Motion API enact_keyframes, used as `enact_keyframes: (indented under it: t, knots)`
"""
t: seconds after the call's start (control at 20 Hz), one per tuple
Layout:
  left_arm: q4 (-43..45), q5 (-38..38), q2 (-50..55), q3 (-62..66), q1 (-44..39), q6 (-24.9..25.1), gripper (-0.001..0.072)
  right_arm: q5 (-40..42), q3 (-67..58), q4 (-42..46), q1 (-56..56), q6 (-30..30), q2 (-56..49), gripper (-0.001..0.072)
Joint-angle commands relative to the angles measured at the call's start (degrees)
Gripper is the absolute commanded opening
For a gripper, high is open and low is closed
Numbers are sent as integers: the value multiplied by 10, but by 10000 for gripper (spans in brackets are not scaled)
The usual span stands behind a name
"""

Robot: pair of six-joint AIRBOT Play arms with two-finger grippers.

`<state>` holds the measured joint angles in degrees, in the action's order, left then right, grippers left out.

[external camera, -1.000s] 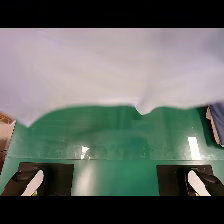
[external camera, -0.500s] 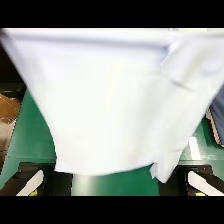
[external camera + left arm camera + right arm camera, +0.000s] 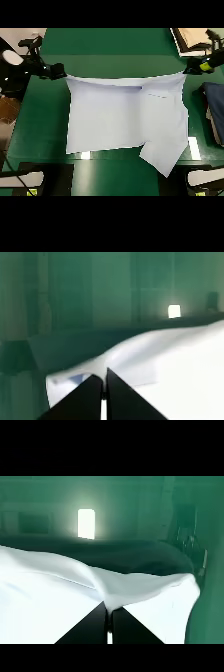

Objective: Fold the shirts.

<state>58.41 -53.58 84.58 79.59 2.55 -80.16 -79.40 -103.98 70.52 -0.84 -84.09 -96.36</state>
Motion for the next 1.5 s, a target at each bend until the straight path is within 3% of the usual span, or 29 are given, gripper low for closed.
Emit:
enact_keyframes:
  t: [0.0,0.15,0.4,0.65,0.85,0.9,0.95,1.0,1.2,1.3,1.45]
  knots:
    - [0,40,71,69,-3,6,29,15,-84,0,0,2,-82,13]
    - [6,14,72,99,-3,12,29,3,-116,1,0,25,-90,13]
    - [21,-140,72,69,-7,11,29,-46,-31,71,-1,28,-40,13]
    - [25,-132,72,-36,-9,11,29,22,191,72,-5,28,55,14]
    - [24,-129,72,-64,-9,8,31,64,290,70,-5,24,92,16]
    - [22,-129,71,-64,-9,-3,54,66,299,70,-5,20,94,29]
    - [17,-129,71,-64,-9,-4,348,64,302,63,-6,21,95,216]
    - [10,-131,71,-64,-9,-5,540,57,301,51,-9,21,96,388]
    - [69,-170,-2,-89,-9,-5,537,16,325,25,-51,21,154,395]
    - [116,-175,-77,-167,-9,-14,537,17,371,24,-77,21,214,394]
    - [113,-189,-188,-315,-9,-20,537,25,437,24,-106,21,305,393]
